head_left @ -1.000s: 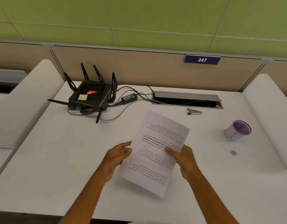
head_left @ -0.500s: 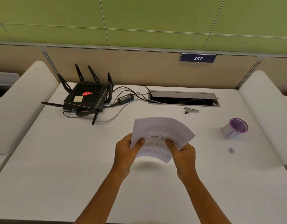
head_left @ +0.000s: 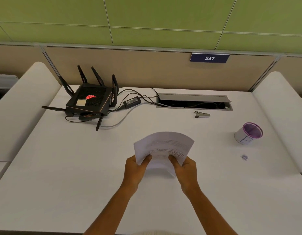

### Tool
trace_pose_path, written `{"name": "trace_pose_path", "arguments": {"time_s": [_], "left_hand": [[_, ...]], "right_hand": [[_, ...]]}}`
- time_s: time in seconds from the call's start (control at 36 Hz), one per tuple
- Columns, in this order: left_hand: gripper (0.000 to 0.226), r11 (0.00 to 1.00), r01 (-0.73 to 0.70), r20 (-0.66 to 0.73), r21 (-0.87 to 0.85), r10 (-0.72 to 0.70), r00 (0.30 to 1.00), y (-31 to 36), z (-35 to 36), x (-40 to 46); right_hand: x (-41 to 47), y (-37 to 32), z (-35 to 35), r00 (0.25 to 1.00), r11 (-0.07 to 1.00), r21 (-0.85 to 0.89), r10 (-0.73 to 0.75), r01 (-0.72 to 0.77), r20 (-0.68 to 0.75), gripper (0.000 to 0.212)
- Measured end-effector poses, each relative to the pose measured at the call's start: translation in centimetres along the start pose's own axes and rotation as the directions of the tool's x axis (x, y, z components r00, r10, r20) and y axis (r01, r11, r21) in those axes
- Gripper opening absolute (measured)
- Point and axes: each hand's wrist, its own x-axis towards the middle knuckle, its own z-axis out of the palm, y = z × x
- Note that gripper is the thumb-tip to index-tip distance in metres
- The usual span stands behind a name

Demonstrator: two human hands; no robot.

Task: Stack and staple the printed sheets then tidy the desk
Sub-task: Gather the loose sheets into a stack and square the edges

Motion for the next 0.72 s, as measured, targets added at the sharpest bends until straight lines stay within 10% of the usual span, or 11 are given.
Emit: {"name": "trace_pose_path", "arguments": {"time_s": [0.33, 0.72], "left_hand": [[0.015, 0.975, 0.055, -0.057, -0.216, -0.069, 0.996, 1.0, -2.1, 0.4], [0.042, 0.844, 0.141, -0.004, -0.517, -0.167, 0.986, 0.1, -0.8, -1.9]], "right_hand": [[1.1, -0.2, -3.7, 0.969, 0.997, 0.055, 0.041, -0.056, 0.243, 0.025], [-0.9, -0.1, -0.6, 0.955, 0.895, 0.348, 0.222, -0.279, 0.195, 0.034]]}}
